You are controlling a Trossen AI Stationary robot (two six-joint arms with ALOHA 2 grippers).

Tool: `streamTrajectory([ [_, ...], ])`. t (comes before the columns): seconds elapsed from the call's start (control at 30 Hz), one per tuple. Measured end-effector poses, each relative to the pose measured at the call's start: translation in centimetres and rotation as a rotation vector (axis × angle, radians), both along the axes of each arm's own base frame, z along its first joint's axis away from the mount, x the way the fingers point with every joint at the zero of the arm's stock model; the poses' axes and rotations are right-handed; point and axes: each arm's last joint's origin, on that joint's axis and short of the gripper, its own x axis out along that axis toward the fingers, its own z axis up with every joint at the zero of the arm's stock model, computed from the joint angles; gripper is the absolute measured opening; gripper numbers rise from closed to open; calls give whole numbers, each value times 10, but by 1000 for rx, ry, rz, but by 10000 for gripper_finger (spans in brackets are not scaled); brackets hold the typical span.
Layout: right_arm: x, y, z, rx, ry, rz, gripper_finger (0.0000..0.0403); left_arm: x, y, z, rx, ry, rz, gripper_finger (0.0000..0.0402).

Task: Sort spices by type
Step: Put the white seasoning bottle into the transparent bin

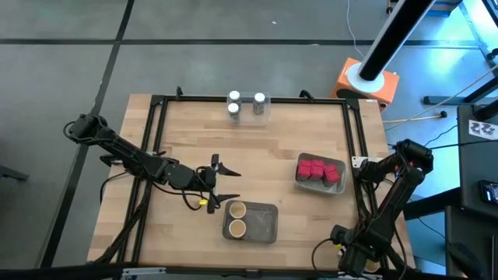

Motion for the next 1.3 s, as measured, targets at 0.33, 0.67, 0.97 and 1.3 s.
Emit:
streamTrajectory([
  [0.33,0,-1,0,-8,-32,36,207,0,0,0,11,1,-2,292],
  [0.67,11,2,18,5,-135,96,207,0,0,-1,15,6,-3,292],
  [0.97,42,-20,63,-157,-334,179,207,0,0,-2,-55,20,10,292],
  [1.3,84,-65,103,-364,-496,312,207,0,0,0,-61,-1,9,292],
])
